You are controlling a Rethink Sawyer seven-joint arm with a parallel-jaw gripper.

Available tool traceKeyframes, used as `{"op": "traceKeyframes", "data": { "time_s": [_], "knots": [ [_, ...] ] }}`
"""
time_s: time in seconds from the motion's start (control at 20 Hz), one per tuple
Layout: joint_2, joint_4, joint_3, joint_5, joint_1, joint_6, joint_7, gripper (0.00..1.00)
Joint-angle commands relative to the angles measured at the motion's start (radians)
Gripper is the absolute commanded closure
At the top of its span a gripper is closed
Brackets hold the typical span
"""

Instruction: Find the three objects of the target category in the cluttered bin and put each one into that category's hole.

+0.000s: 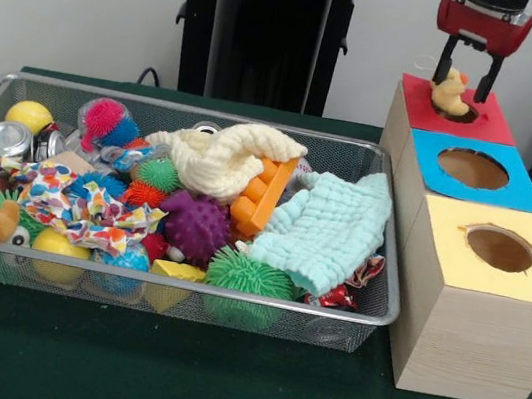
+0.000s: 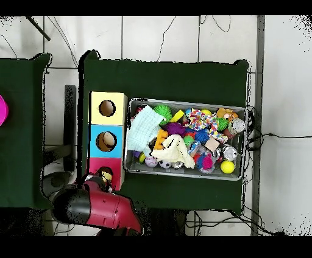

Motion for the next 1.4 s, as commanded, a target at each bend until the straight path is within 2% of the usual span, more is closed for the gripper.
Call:
{"op": "traceKeyframes", "data": {
  "time_s": [0.05,0.15,0.35,0.45,0.75,1.15,1.4],
  "knots": [
    [0.028,-0.032,0.069,0.014,-0.024,0.074,0.163,0.00],
    [0.025,-0.023,0.085,0.018,-0.043,0.051,0.152,0.00],
    [0.007,-0.057,0.049,-0.007,-0.044,0.041,0.135,0.00],
    [0.007,-0.089,0.010,-0.032,-0.027,0.049,0.125,0.00],
    [-0.001,-0.143,-0.030,-0.053,-0.021,0.087,0.112,0.00],
    [-0.034,-0.143,-0.056,-0.063,-0.002,0.111,0.129,0.00],
    [-0.036,-0.173,-0.067,-0.073,-0.008,0.149,0.115,0.00]
  ]
}}
